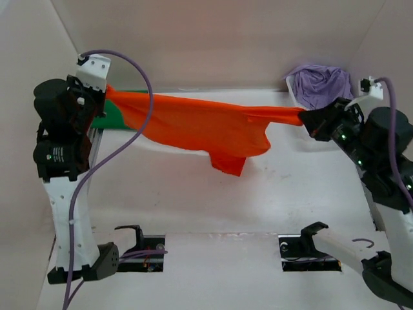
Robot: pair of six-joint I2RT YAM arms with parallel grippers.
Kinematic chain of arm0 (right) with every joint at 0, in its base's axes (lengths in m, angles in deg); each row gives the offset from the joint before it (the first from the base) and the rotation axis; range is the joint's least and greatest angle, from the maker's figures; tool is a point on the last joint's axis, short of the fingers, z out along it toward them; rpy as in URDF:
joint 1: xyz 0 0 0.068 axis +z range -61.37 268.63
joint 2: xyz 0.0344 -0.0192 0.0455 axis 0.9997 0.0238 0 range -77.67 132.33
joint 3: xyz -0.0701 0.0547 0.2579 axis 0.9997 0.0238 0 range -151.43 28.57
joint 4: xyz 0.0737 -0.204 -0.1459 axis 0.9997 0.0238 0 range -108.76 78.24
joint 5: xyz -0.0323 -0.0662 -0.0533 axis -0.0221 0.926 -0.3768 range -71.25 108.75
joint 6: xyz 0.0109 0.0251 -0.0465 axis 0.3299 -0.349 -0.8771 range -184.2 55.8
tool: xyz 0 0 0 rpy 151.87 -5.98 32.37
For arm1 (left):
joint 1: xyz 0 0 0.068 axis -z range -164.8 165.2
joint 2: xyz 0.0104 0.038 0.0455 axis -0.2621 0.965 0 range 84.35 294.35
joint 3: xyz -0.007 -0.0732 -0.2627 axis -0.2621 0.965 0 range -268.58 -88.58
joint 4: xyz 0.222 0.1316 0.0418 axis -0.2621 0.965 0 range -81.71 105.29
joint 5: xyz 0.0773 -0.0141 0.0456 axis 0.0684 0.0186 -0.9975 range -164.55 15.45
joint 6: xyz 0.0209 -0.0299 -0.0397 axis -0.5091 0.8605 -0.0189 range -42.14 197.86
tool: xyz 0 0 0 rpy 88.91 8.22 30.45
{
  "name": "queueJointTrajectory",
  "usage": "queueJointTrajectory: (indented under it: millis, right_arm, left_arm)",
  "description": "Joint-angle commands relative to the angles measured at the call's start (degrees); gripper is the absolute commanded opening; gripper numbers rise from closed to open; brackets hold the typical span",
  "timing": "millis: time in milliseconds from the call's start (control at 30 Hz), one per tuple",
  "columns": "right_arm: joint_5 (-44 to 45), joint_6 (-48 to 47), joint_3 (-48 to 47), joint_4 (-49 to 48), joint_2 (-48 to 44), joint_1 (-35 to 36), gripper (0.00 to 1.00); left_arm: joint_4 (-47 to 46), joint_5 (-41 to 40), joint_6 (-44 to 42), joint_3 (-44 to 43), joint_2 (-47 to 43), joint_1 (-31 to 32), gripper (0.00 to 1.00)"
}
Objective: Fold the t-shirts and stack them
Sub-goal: Flatten out the tshirt
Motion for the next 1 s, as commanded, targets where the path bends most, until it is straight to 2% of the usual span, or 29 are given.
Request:
queueJointTrajectory:
  millis: [0, 167, 300, 400, 567, 667, 733, 833, 900, 967]
  right_arm:
    - [8.76, -3.13, -6.4, 11.0, -1.98, 3.82, 0.0]
    - [16.49, -1.64, -13.26, 15.06, -0.49, 12.96, 0.0]
    - [18.0, -2.34, -13.72, 14.19, 1.7, 14.65, 0.0]
    - [13.63, -4.88, -10.65, 10.16, 4.95, 11.06, 0.0]
    - [-2.98, -5.5, -10.97, 1.1, 17.85, -0.1, 0.0]
    - [-7.48, -5.59, -21.22, -0.93, 30.58, -4.15, 0.0]
    - [-7.75, -6.03, -32.88, -0.15, 39.45, -5.3, 0.0]
    - [-6.61, -6.38, -47.76, 0.91, 47.04, -6.1, 0.0]
    - [-5.91, -6.91, -53.76, 0.65, 48.55, -6.18, 0.0]
    - [-5.03, -7.87, -53.79, 0.03, 46.98, -6.27, 0.0]
  left_arm:
    - [6.58, -3.51, -3.82, -5.43, -3.3, 0.29, 0.02]
    - [12.12, -5.89, -3.21, -10.37, -3.31, 2.49, 0.02]
    - [12.83, -6.86, -1.89, -8.54, -2.09, 4.6, 0.02]
    - [11.69, -7.3, -1.54, -5.64, 0.81, 5.65, 0.02]
    - [7.3, -6.94, -1.19, -4.04, 12.57, 6.88, 0.02]
    - [5.1, -8.09, -1.19, -11.65, 22.85, 7.15, 0.02]
    - [4.4, -9.66, -0.05, -20.96, 29.79, 6.71, 0.02]
    - [1.86, -12.48, 2.23, -34.77, 36.49, 6.36, 0.02]
    - [-1.74, -13.89, 3.03, -37.53, 36.77, 6.36, 0.03]
    - [-5.78, -14.68, 3.03, -34.21, 33.89, 6.88, 0.03]
